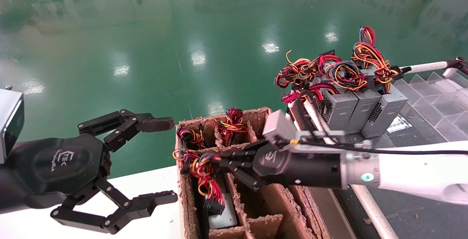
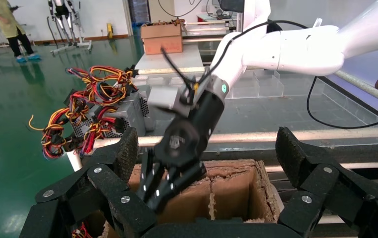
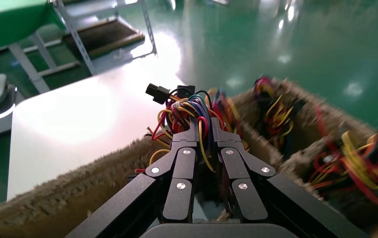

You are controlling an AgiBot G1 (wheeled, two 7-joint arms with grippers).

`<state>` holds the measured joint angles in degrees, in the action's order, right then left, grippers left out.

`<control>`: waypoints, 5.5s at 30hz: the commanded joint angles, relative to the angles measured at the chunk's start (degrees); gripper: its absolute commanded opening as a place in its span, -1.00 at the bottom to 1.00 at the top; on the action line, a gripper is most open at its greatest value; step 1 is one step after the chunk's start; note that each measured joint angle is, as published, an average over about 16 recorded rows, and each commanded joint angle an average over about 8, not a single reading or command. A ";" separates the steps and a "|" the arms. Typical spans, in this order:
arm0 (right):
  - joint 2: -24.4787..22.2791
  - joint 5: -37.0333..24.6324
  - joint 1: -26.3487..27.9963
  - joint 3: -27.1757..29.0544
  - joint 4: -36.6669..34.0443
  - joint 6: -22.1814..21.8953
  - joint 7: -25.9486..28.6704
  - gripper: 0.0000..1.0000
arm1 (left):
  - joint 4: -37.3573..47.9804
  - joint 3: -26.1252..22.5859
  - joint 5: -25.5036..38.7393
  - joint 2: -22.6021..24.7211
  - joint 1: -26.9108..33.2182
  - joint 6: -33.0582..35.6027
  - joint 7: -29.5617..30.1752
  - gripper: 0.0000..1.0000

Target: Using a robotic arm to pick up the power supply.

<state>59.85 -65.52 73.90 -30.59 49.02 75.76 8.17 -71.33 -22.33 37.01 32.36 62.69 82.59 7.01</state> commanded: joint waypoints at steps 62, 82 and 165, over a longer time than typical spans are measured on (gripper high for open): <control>-30.30 13.20 17.27 9.60 -27.93 13.17 -12.18 -1.00 | 0.00 -0.01 -0.01 0.00 0.00 0.00 0.00 1.00; -23.13 7.05 22.58 5.05 -39.16 14.49 -18.49 -1.00 | 0.00 -0.01 -0.01 0.00 0.00 0.00 0.00 1.00; -22.86 18.08 1.10 10.86 -0.27 11.74 -5.01 1.00 | 0.02 -0.01 -0.02 -0.01 0.00 -0.02 -0.01 1.00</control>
<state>36.99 -47.44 75.00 -19.73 48.75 87.50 3.16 -71.31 -22.34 36.99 32.35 62.69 82.57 6.99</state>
